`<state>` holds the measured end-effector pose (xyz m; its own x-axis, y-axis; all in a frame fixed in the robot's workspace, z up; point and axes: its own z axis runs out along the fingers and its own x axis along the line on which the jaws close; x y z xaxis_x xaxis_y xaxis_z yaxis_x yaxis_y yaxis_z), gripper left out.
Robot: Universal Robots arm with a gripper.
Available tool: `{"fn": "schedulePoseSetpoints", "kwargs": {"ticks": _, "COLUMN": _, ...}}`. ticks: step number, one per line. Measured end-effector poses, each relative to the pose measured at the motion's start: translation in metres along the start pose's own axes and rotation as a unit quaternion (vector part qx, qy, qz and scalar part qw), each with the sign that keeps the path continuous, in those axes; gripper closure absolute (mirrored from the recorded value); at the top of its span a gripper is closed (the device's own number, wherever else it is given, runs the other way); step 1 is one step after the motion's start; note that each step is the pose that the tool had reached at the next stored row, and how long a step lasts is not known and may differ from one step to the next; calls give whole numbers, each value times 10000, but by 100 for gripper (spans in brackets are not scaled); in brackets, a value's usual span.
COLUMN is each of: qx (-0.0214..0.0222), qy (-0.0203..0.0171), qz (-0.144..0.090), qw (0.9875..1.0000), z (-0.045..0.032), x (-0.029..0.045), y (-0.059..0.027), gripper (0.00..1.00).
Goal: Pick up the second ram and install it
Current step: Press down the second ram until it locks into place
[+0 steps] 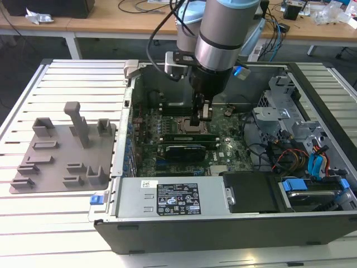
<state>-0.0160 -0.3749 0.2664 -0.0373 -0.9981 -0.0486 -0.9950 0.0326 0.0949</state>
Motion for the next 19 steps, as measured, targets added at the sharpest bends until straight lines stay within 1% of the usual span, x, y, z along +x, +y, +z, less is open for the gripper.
{"fn": "schedulePoseSetpoints", "kwargs": {"ticks": 2, "qx": 0, "qy": 5, "qz": 1, "qw": 10000, "z": 4, "x": -1, "y": -40, "gripper": 90}}
{"fn": "schedulePoseSetpoints", "kwargs": {"ticks": 3, "qx": -11, "qy": 7, "qz": 2, "qw": 10000, "z": 19, "x": -4, "y": -154, "gripper": 90}}
{"fn": "schedulePoseSetpoints", "kwargs": {"ticks": 4, "qx": -22, "qy": 8, "qz": 2, "qw": 10000, "z": 49, "x": -7, "y": -279, "gripper": 90}}
{"fn": "schedulePoseSetpoints", "kwargs": {"ticks": 5, "qx": -26, "qy": 8, "qz": 2, "qw": 10000, "z": 76, "x": -8, "y": -370, "gripper": 90}}
{"fn": "schedulePoseSetpoints", "kwargs": {"ticks": 6, "qx": -26, "qy": 8, "qz": 1, "qw": 10000, "z": 103, "x": -8, "y": -442, "gripper": 90}}
{"fn": "schedulePoseSetpoints", "kwargs": {"ticks": 7, "qx": -26, "qy": 7, "qz": 2, "qw": 10000, "z": 131, "x": -4, "y": -483, "gripper": 90}}
{"fn": "schedulePoseSetpoints", "kwargs": {"ticks": 9, "qx": -26, "qy": 8, "qz": 1, "qw": 10000, "z": 192, "x": 16, "y": -508, "gripper": 90}}
{"fn": "schedulePoseSetpoints", "kwargs": {"ticks": 10, "qx": -27, "qy": 9, "qz": -4, "qw": 10000, "z": 235, "x": 21, "y": -513, "gripper": 90}}
{"fn": "schedulePoseSetpoints", "kwargs": {"ticks": 11, "qx": -28, "qy": 11, "qz": -20, "qw": 10000, "z": 295, "x": 24, "y": -519, "gripper": 90}}
{"fn": "schedulePoseSetpoints", "kwargs": {"ticks": 13, "qx": -28, "qy": 13, "qz": -24, "qw": 10000, "z": 319, "x": 25, "y": -521, "gripper": 90}}
{"fn": "schedulePoseSetpoints", "kwargs": {"ticks": 15, "qx": -28, "qy": 3, "qz": -25, "qw": 10000, "z": 328, "x": 25, "y": -522, "gripper": 90}}
{"fn": "schedulePoseSetpoints", "kwargs": {"ticks": 16, "qx": -27, "qy": -2, "qz": -25, "qw": 10000, "z": 319, "x": 23, "y": -521, "gripper": 90}}
{"fn": "schedulePoseSetpoints", "kwargs": {"ticks": 17, "qx": -23, "qy": -6, "qz": -26, "qw": 10000, "z": 295, "x": 22, "y": -519, "gripper": 90}}
{"fn": "schedulePoseSetpoints", "kwargs": {"ticks": 18, "qx": -16, "qy": 2, "qz": -25, "qw": 10000, "z": 245, "x": 21, "y": -509, "gripper": 90}}
{"fn": "schedulePoseSetpoints", "kwargs": {"ticks": 19, "qx": -6, "qy": 0, "qz": -27, "qw": 10000, "z": 237, "x": 21, "y": -482, "gripper": 90}}
